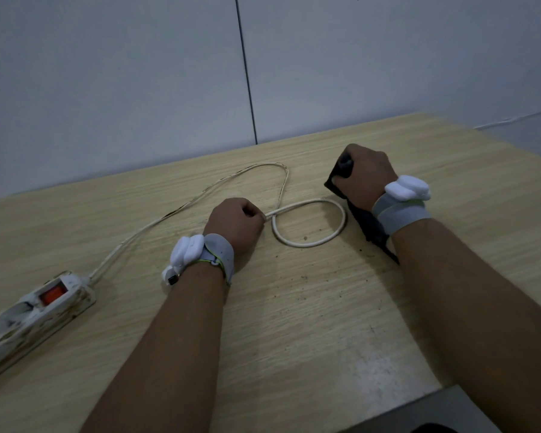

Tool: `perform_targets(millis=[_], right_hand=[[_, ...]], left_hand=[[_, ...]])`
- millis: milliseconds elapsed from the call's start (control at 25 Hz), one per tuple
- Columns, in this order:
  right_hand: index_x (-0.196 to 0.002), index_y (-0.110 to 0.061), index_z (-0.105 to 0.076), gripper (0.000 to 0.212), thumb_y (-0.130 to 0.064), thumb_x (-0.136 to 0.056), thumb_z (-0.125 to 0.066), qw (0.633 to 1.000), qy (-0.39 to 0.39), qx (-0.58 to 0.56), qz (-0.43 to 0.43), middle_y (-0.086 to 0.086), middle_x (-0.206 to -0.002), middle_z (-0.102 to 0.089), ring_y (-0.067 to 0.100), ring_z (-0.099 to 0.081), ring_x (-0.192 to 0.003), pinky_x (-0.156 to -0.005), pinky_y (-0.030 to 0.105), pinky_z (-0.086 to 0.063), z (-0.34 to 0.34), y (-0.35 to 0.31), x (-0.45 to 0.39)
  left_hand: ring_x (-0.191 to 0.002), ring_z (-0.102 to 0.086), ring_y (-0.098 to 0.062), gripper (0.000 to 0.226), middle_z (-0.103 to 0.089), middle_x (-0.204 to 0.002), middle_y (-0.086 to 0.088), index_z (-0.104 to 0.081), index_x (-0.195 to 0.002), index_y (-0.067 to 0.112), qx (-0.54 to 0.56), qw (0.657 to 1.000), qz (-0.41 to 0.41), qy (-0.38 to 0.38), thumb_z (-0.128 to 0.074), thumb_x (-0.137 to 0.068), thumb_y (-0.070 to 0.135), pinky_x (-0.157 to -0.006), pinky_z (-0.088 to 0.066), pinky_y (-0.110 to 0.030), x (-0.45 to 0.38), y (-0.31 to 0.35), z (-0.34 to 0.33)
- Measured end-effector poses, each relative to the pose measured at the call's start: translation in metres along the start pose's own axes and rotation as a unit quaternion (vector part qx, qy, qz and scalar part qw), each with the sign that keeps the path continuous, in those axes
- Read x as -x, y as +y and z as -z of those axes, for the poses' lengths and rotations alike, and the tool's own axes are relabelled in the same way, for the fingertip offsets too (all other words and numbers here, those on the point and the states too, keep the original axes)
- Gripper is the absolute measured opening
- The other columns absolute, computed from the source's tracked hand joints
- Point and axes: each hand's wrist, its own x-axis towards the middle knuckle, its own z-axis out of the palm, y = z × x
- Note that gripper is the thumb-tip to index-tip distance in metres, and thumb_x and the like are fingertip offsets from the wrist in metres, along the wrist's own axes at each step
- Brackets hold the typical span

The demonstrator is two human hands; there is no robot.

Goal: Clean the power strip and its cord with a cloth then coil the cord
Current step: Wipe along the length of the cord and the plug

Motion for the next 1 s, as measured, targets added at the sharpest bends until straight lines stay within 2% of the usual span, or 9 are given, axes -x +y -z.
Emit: perform_targets(millis=[160, 360, 520, 600, 720, 760, 1000], right_hand=[[-0.1, -0.012, -0.059, 0.022, -0.022, -0.082, -0.066, 0.997, -0.016, -0.056, 0.051, 0.013, -0.102, -0.066, 0.034, -0.057, -0.097, -0.076, 0.033, -0.045, -0.008, -0.012, 0.007], [-0.108, -0.012, -0.058, 0.029, -0.024, -0.082, -0.066, 0.994, -0.093, 0.014, 0.057, 0.011, -0.113, -0.063, 0.033, -0.054, -0.106, -0.079, 0.031, -0.042, -0.015, -0.014, 0.004], [-0.109, -0.009, -0.059, 0.031, -0.024, -0.083, -0.064, 0.988, -0.131, 0.07, 0.048, 0.012, -0.115, -0.061, 0.033, -0.054, -0.105, -0.079, 0.028, -0.038, -0.006, -0.006, 0.003], [-0.106, -0.012, -0.06, 0.029, -0.024, -0.081, -0.066, 0.993, -0.103, 0.042, 0.036, 0.011, -0.113, -0.062, 0.033, -0.055, -0.105, -0.08, 0.03, -0.04, 0.0, -0.002, 0.004], [-0.099, -0.013, -0.06, 0.025, -0.025, -0.079, -0.068, 0.999, -0.007, -0.034, 0.008, 0.011, -0.105, -0.065, 0.033, -0.057, -0.1, -0.078, 0.032, -0.043, 0.004, -0.001, 0.007], [-0.099, -0.013, -0.06, 0.026, -0.026, -0.079, -0.069, 0.999, -0.003, -0.043, 0.001, 0.011, -0.105, -0.065, 0.033, -0.057, -0.1, -0.078, 0.032, -0.044, 0.002, -0.002, 0.007], [-0.112, -0.013, -0.059, 0.039, -0.028, -0.078, -0.072, 0.993, -0.113, 0.031, -0.005, 0.01, -0.119, -0.061, 0.031, -0.054, -0.109, -0.084, 0.031, -0.043, -0.006, -0.003, 0.002]], left_hand=[[-0.078, -0.054, -0.016, 0.008, -0.06, -0.083, 0.006, -0.065, -0.082, 0.026, 0.005, 1.0, 0.002, 0.004, -0.062, -0.089, 0.028, -0.071, -0.04, -0.026, 0.001, 0.0, 0.0], [-0.076, -0.055, -0.016, 0.009, -0.061, -0.081, 0.006, -0.064, -0.08, 0.027, 0.018, 0.999, 0.007, 0.028, -0.062, -0.088, 0.029, -0.069, -0.039, -0.026, 0.002, 0.0, -0.002], [-0.077, -0.056, -0.016, 0.009, -0.061, -0.082, 0.006, -0.065, -0.081, 0.027, 0.022, 1.0, 0.005, 0.021, -0.061, -0.089, 0.029, -0.069, -0.039, -0.026, 0.001, -0.001, -0.001], [-0.078, -0.056, -0.017, 0.008, -0.062, -0.083, 0.005, -0.065, -0.082, 0.026, 0.02, 1.0, 0.006, 0.019, -0.061, -0.089, 0.029, -0.07, -0.039, -0.026, 0.0, -0.001, -0.001], [-0.077, -0.055, -0.016, 0.008, -0.061, -0.082, 0.006, -0.065, -0.083, 0.026, 0.015, 1.0, 0.009, 0.019, -0.061, -0.089, 0.03, -0.07, -0.04, -0.027, 0.001, -0.001, -0.002], [-0.077, -0.055, -0.016, 0.008, -0.061, -0.083, 0.005, -0.065, -0.084, 0.025, 0.014, 1.0, 0.011, 0.02, -0.061, -0.089, 0.03, -0.07, -0.04, -0.026, 0.001, 0.0, -0.002], [-0.077, -0.054, -0.015, 0.008, -0.06, -0.083, 0.006, -0.066, -0.085, 0.024, 0.013, 1.0, 0.009, 0.023, -0.061, -0.089, 0.029, -0.07, -0.039, -0.026, 0.001, 0.0, -0.001]])
